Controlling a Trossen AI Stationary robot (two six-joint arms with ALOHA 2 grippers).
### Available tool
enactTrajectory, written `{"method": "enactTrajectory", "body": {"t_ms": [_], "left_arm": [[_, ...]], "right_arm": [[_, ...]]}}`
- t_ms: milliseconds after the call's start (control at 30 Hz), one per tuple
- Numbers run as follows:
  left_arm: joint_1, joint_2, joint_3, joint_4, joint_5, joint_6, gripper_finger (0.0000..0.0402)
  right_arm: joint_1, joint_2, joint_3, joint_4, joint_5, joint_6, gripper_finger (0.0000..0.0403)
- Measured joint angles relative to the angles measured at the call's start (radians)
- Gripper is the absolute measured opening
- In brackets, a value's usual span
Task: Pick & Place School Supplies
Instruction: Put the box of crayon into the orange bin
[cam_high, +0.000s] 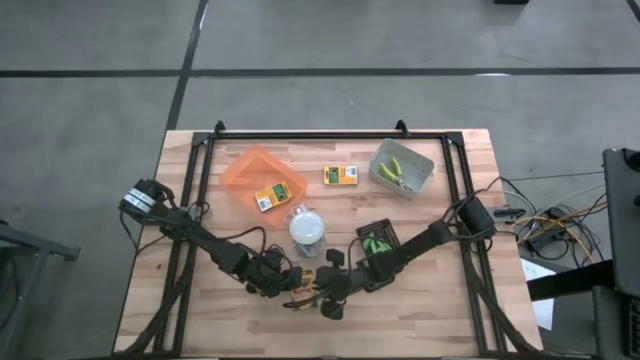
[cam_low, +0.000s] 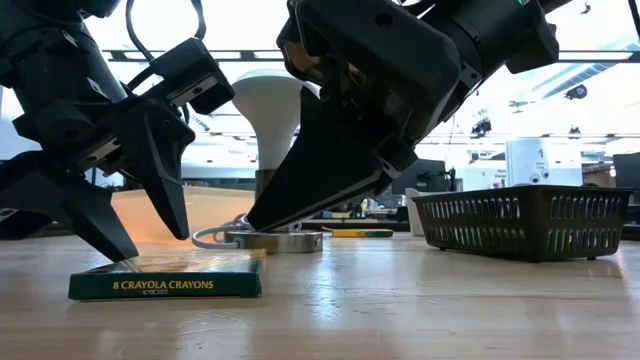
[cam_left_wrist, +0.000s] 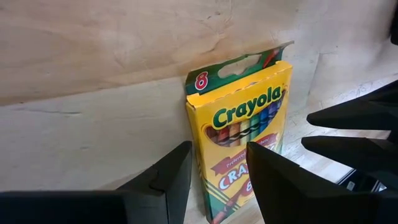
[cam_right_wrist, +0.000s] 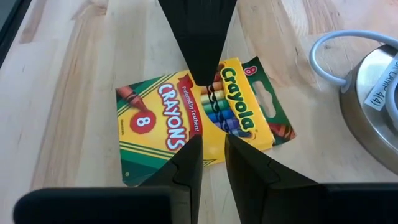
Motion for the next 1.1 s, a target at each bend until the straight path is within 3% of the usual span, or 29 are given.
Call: {"method": "enactTrajectory", "body": {"t_ms": [500,1100], "left_arm": [[0.000,0.000,-0.001,0.000,0.000,0.000,0.0161],[0.000,0.000,-0.001,0.001,-0.003,0.001,0.0161]], "right_arm": [[-0.003,0.002,0.000,0.002,-0.104,-0.028,0.0068],[-0.026,0.004,0.000,0.074,-0.100,-0.045,0.0068]]}}
